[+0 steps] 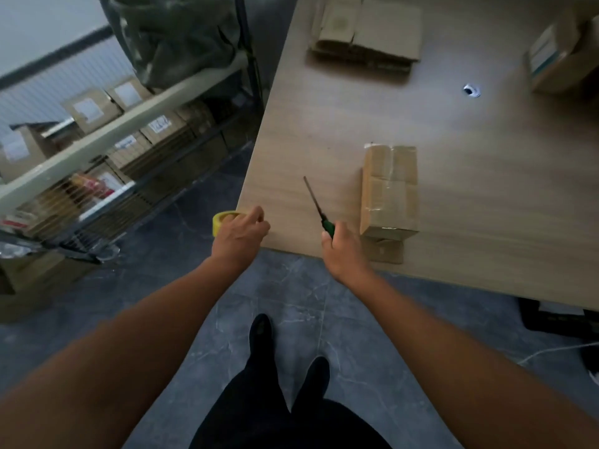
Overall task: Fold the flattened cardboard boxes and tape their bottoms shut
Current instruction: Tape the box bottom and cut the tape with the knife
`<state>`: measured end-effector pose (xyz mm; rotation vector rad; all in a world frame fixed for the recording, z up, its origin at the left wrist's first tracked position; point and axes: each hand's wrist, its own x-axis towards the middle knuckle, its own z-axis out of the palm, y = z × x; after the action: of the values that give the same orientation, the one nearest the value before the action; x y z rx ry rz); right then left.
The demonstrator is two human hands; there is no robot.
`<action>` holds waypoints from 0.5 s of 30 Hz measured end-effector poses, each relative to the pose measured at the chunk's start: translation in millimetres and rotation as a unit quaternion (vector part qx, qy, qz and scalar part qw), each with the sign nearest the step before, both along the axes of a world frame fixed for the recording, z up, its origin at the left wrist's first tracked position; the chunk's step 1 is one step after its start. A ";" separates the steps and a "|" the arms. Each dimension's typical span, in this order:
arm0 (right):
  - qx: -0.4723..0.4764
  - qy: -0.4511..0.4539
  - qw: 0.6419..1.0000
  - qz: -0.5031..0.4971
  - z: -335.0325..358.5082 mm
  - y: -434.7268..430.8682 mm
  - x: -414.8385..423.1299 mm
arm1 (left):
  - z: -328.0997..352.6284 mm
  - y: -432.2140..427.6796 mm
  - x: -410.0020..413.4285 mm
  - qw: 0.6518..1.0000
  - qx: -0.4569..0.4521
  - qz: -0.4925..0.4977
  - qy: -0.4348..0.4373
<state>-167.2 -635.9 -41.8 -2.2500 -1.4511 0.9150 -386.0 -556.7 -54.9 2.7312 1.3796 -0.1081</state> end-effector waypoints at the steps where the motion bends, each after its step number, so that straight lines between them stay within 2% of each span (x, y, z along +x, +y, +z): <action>1: -0.006 -0.018 1.000 -0.001 -7.0 6.1 -5.0 | -6.8 5.2 0.4 1.000 0.003 -0.012 -0.011; 6: -0.048 -0.159 0.985 0.033 -35.2 36.9 -21.1 | -35.8 29.5 -0.8 0.997 0.019 -0.073 -0.009; 12: -0.045 -0.166 0.985 -0.023 -67.4 55.9 -38.1 | -65.0 37.3 -5.8 0.996 0.026 -0.061 -0.065; 15: -0.010 -0.192 0.980 -0.045 -75.7 51.1 -46.9 | -74.6 35.3 -8.3 0.993 0.044 -0.057 -0.098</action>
<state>-214.0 -584.8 -117.4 -2.5880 -1.4770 0.4852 -394.2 -521.4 -129.5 2.8010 1.2033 0.2142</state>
